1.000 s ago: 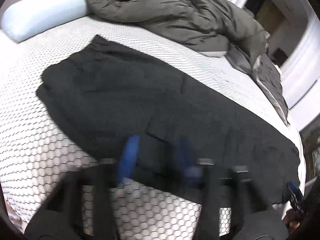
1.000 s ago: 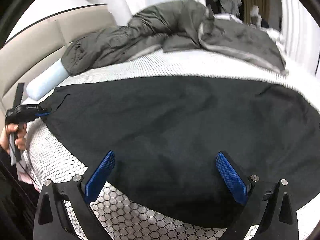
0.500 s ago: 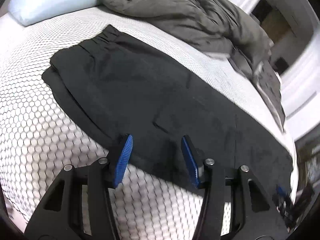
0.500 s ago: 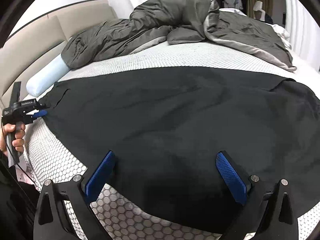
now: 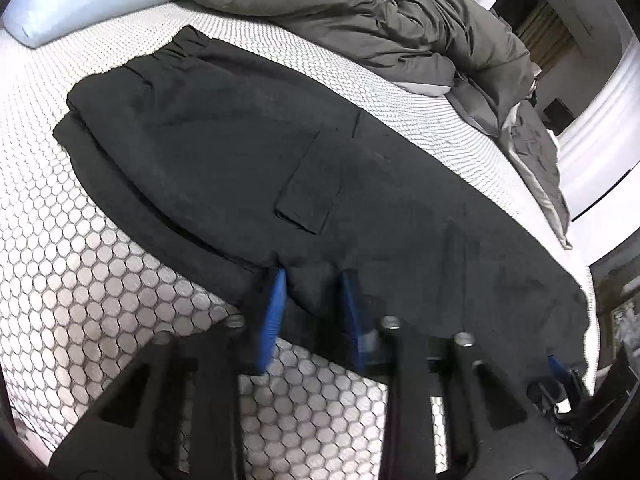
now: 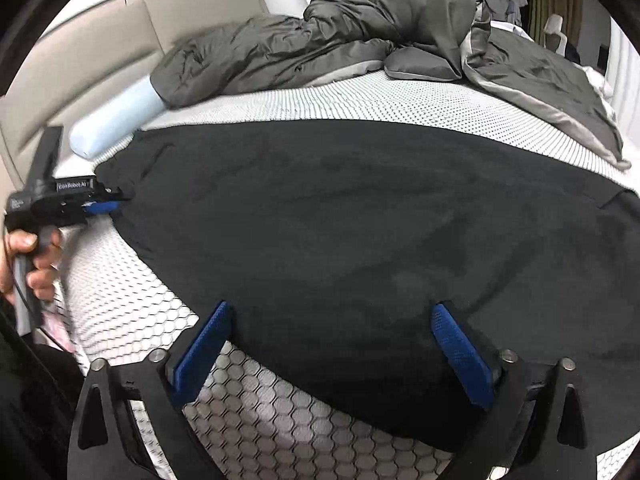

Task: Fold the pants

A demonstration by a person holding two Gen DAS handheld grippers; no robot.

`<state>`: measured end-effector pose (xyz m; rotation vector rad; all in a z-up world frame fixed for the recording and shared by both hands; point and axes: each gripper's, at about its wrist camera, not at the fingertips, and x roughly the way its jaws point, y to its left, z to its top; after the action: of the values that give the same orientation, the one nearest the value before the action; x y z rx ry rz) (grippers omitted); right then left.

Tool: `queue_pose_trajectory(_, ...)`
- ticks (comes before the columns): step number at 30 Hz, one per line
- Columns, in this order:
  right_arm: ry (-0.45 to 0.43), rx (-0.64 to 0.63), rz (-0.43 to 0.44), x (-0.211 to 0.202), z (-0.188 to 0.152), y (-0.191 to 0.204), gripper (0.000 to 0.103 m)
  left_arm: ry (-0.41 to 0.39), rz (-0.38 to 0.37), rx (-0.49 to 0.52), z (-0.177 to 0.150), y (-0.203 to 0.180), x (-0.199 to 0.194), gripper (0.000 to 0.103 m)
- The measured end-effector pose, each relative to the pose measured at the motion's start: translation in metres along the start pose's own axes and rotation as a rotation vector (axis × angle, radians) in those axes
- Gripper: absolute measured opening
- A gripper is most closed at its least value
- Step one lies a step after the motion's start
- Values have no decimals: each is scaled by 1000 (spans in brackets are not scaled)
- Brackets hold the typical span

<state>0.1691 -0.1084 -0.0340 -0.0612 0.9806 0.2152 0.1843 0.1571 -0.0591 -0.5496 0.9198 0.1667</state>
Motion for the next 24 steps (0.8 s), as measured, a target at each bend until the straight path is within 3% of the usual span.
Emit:
queue_pose_trajectory(1,4,-16,-36,2,0,2,75,-7,10,-2,0,1,0,13)
queue_pose_trajectory(3,20,-51,-87,7,0,5,58,-8,-1,-10,0,5,-1,12)
queue_pose_trajectory(5,16,-59,-105,6,0,4,33,-10,-8,-11,1,8,-2,10)
queue_pose_trajectory(8,-6,-51,-58,-4,-2,2,7,-19,-15,-12,0,11,-7,6)
queue_pose_trajectory(15,11,-77,29,-15,-12,2,3,-29,-34,-9,-2,20,-19,4)
queue_pose_trajectory(24,12,-102,38,-23,-18,6,3,-35,-16,8,-3,17,-22,4)
